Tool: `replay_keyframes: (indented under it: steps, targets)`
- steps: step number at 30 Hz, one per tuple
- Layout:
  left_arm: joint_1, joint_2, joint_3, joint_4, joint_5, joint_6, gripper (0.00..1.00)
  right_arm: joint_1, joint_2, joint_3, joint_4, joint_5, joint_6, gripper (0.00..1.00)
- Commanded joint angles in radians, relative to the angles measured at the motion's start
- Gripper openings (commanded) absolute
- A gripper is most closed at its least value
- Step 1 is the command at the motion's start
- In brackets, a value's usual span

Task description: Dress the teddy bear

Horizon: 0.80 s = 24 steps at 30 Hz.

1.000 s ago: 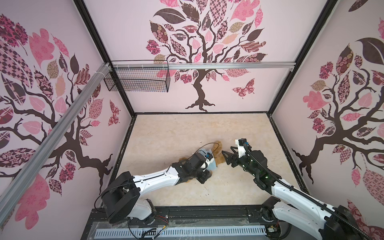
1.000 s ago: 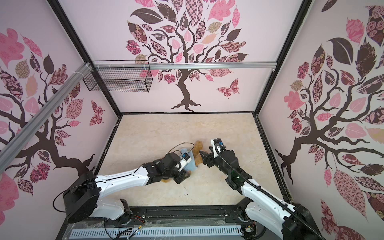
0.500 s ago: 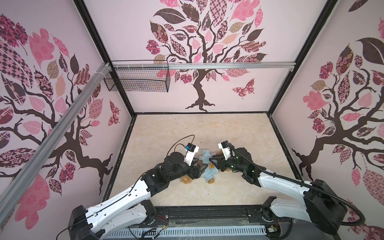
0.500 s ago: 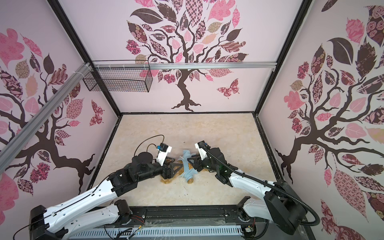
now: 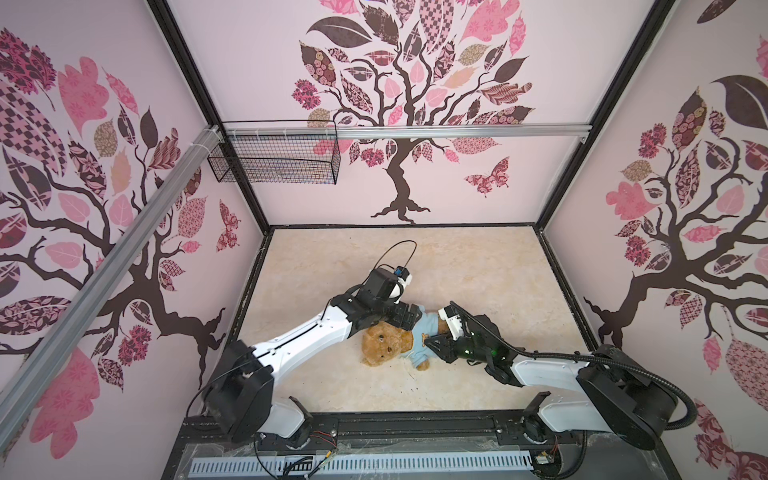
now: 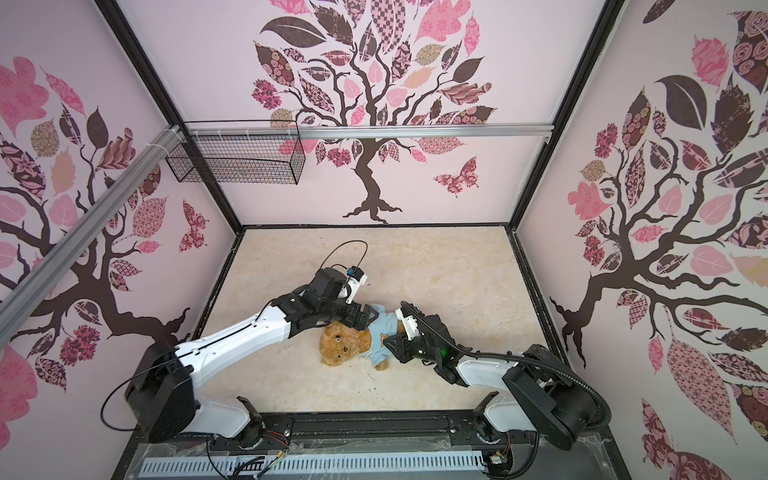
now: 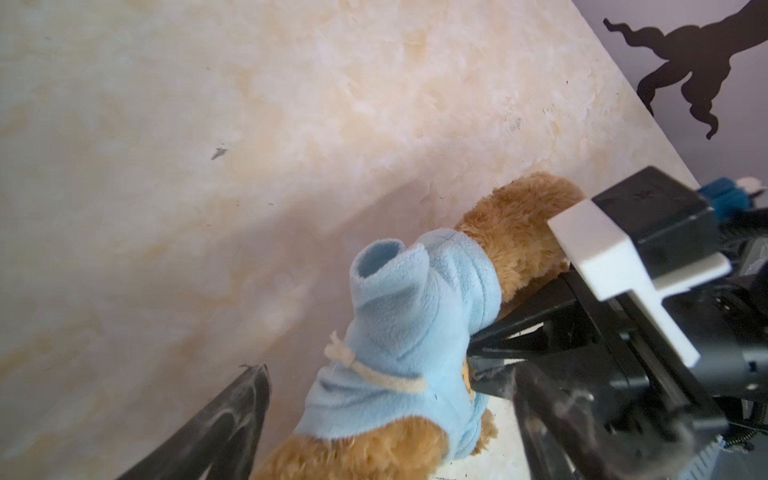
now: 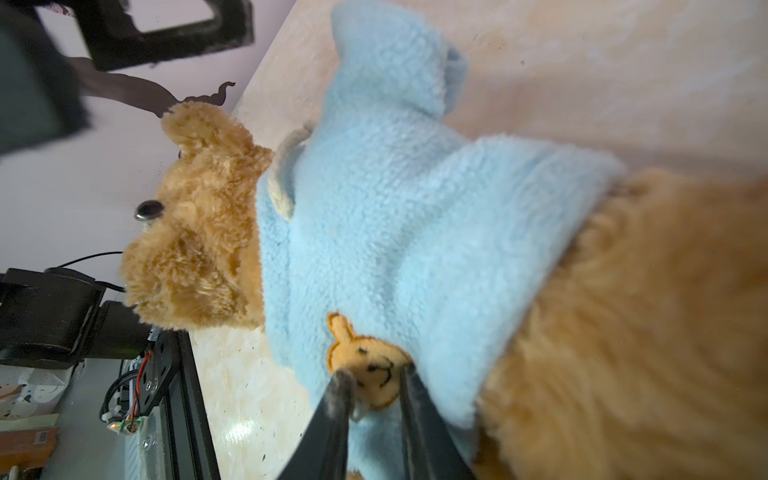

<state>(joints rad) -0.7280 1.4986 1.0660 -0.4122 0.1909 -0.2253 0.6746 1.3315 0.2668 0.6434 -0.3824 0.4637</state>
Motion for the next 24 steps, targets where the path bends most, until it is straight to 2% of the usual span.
replay_keyframes:
  steps: [1,5,10,15,18,20,22,24]
  targets:
    - [-0.004,0.078,0.098,-0.062,0.109,0.089,0.94,0.003,0.001,-0.036,0.021,-0.002,0.017,0.23]
    - [0.002,0.168,0.137,-0.045,0.124,0.079,0.90,0.003,-0.003,-0.053,0.031,0.002,0.010,0.22]
    - [0.007,0.252,0.166,-0.043,0.230,0.083,0.82,0.003,-0.017,-0.059,0.020,0.017,-0.017,0.22]
    - [0.052,0.321,0.190,-0.027,0.293,0.045,0.60,0.002,-0.070,-0.048,-0.022,0.032,-0.066,0.22]
    - [0.087,0.310,0.170,0.070,0.382,-0.011,0.42,0.002,-0.145,-0.049,-0.042,0.040,-0.092,0.23]
    - [0.088,0.297,0.162,0.102,0.409,0.002,0.33,0.002,-0.224,-0.056,-0.044,0.036,-0.109,0.24]
    - [0.088,0.280,0.165,0.102,0.414,0.017,0.26,0.003,-0.320,-0.052,-0.066,0.047,-0.127,0.30]
    - [0.088,0.248,0.166,0.094,0.401,0.047,0.23,0.002,-0.418,-0.038,-0.109,0.093,-0.142,0.40]
